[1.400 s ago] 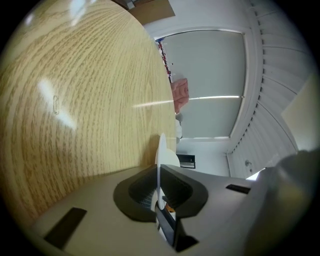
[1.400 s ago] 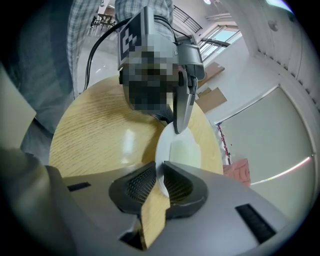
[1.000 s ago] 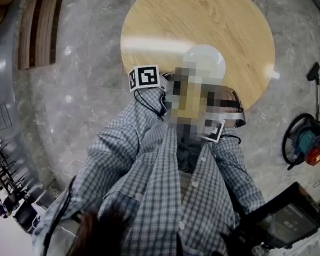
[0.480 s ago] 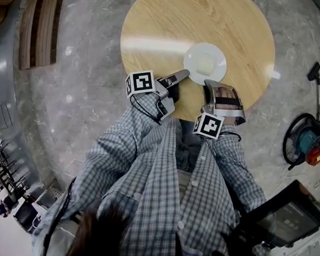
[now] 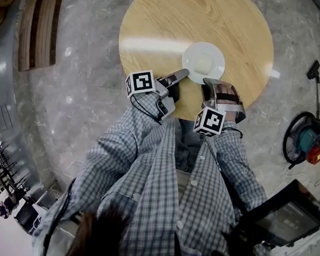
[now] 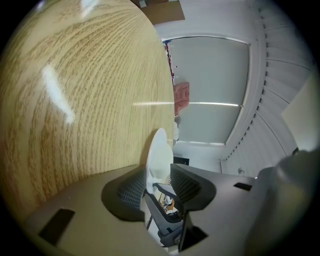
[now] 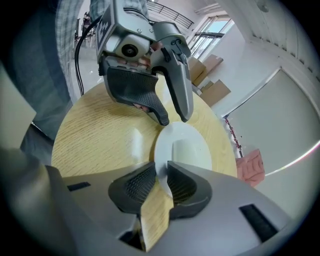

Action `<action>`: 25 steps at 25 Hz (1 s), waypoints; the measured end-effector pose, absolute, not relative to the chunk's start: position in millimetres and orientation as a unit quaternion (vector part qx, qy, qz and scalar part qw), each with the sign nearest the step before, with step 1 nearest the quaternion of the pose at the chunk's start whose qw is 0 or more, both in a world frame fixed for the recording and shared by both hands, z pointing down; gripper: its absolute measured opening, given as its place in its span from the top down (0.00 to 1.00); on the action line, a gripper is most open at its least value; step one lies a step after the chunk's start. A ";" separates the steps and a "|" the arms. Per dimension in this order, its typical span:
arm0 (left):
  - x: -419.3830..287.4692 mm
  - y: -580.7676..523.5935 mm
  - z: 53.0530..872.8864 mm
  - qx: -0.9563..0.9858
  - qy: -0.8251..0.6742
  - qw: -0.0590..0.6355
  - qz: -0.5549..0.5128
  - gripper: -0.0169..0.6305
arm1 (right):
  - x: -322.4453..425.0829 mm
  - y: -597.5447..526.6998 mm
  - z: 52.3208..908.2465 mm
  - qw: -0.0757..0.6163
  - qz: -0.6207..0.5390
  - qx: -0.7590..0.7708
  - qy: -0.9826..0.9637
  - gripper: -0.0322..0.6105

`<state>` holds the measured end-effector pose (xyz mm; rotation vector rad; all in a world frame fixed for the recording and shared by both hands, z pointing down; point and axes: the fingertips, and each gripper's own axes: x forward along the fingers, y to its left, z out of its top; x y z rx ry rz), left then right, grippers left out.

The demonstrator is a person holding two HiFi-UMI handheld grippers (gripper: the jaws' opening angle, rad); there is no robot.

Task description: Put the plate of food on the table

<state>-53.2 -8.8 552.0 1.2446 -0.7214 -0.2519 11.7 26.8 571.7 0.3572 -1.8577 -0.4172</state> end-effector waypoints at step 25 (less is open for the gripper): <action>-59.7 -16.0 549.5 0.592 -0.353 0.716 -0.112 0.81 | 20.0 6.2 539.5 0.370 0.112 0.269 -0.882 0.78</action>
